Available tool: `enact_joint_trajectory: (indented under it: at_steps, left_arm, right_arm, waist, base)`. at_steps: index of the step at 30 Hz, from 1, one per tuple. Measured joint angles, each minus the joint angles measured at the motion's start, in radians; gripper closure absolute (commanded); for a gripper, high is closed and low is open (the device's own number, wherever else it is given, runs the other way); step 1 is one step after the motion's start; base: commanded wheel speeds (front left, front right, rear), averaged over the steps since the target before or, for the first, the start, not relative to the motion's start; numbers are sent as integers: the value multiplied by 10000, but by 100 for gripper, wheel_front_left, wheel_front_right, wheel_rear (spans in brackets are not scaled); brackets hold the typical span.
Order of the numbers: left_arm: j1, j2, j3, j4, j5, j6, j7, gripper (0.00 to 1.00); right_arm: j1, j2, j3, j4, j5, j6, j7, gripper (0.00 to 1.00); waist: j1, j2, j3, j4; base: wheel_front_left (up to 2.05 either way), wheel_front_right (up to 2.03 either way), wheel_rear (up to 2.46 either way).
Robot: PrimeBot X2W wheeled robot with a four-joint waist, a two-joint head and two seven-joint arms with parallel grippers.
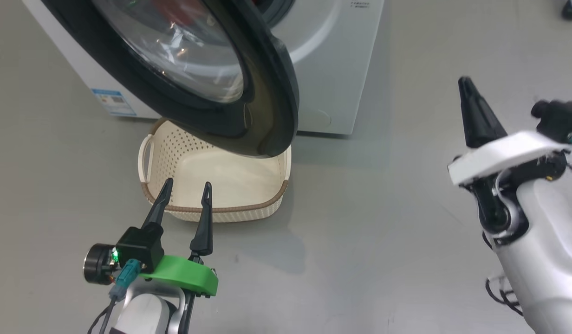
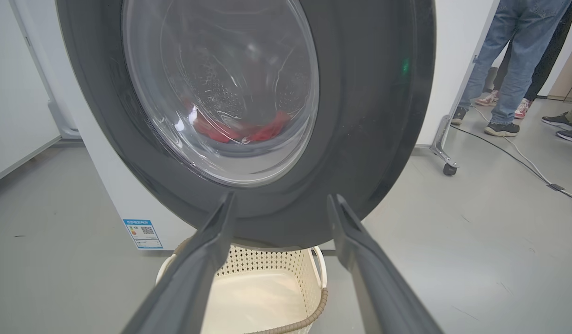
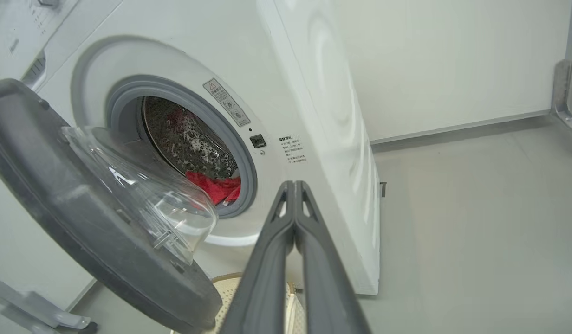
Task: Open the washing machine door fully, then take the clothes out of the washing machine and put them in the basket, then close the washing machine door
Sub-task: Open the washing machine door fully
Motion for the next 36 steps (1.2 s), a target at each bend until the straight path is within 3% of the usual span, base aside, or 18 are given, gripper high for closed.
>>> enact_joint_trajectory:
  at_steps: [2,9,15,26,36]
  left_arm:
    - [-136,-2,-94,-21,-105,0,0,0]
    - [-445,-2,-330,-38,-226,-29,0,0]
    - [-749,-4,-451,-61,-407,-29,0,0]
    - [-1071,-8,-600,-150,-727,-29,0,0]
    - [-1204,-12,-715,-155,-961,-12,0,0]
  right_arm:
    - [-507,343,-380,-6,1149,94,583,100]
    - [-1521,543,-811,151,2767,178,1985,100]
    - [-2522,719,-1106,637,4516,148,3871,100]
    - [-3799,1141,-995,1206,6050,-800,6424,100]
    - [-4257,1337,-750,1536,6548,-1252,7641,100]
  waist:
    - [0,0,247,158]
    - [0,0,712,553]
    - [1,0,1171,1088]
    - [1,0,1723,1740]
    - [1,0,1893,2100]
  base:
    - [0,0,0]
    - [0,0,0]
    - [0,0,0]
    - [0,0,0]
    - [0,0,0]
